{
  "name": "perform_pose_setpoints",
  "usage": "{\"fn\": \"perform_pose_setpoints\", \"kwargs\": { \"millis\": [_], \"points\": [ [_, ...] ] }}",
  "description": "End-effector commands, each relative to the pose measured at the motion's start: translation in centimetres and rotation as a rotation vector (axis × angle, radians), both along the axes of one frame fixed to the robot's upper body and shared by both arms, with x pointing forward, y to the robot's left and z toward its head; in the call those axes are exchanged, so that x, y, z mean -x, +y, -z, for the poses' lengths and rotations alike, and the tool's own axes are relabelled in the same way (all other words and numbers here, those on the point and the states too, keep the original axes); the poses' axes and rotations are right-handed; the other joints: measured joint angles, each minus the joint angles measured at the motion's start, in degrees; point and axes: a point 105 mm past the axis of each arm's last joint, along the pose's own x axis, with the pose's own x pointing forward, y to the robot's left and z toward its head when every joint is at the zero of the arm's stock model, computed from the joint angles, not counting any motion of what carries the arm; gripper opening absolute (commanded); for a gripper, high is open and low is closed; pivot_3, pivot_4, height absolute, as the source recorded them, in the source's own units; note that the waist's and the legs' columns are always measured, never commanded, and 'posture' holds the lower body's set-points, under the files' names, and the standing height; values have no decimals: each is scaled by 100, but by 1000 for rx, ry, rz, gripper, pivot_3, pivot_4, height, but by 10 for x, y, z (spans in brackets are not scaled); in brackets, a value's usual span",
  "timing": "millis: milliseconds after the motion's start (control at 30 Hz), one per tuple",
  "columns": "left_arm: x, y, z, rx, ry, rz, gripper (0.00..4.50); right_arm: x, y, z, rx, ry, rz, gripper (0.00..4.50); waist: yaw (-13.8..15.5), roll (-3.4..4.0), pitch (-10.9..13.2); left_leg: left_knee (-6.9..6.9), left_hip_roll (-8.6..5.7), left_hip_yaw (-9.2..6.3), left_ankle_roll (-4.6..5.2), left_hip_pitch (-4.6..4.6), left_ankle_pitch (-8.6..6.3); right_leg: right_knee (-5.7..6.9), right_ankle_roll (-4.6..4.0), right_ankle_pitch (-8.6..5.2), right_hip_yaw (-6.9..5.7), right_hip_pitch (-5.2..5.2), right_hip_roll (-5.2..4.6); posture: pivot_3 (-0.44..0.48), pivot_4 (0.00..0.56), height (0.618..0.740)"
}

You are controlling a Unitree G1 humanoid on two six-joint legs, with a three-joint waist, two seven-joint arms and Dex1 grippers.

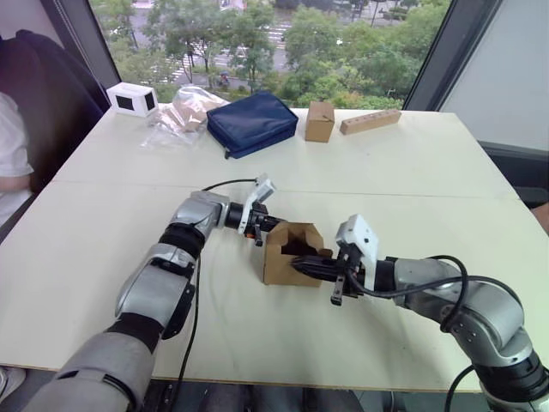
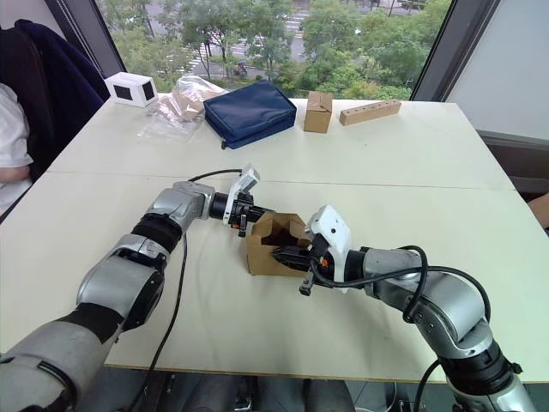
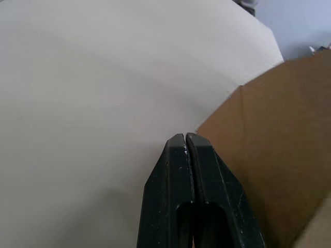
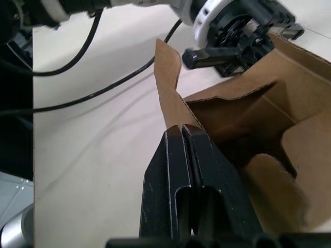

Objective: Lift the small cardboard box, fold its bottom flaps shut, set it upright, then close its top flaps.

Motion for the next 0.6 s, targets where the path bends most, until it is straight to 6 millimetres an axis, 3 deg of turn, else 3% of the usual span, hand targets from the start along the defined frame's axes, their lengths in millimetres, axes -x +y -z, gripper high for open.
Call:
{"fn": "perform_pose_setpoints", "kwargs": {
  "millis": [33,433,600],
  "points": [
    [1,-6,-18,28,-52,42,10,-4,3,-3,-5,-25,-5,0,1,0,0,0,-1,0,0,0,0,0,0,0,0,0,-1,0,150,740],
    [9,-1,-9,11,-42,63,10,-17,1,27,79,27,33,0,-13,1,-1,0,1,0,0,0,0,1,0,0,0,-1,0,0,150,740],
    [8,3,-10,15,-45,41,10,-17,3,27,72,26,34,0,-11,1,-1,0,1,0,0,1,0,2,0,0,0,0,0,0,150,740]
  ]
}}
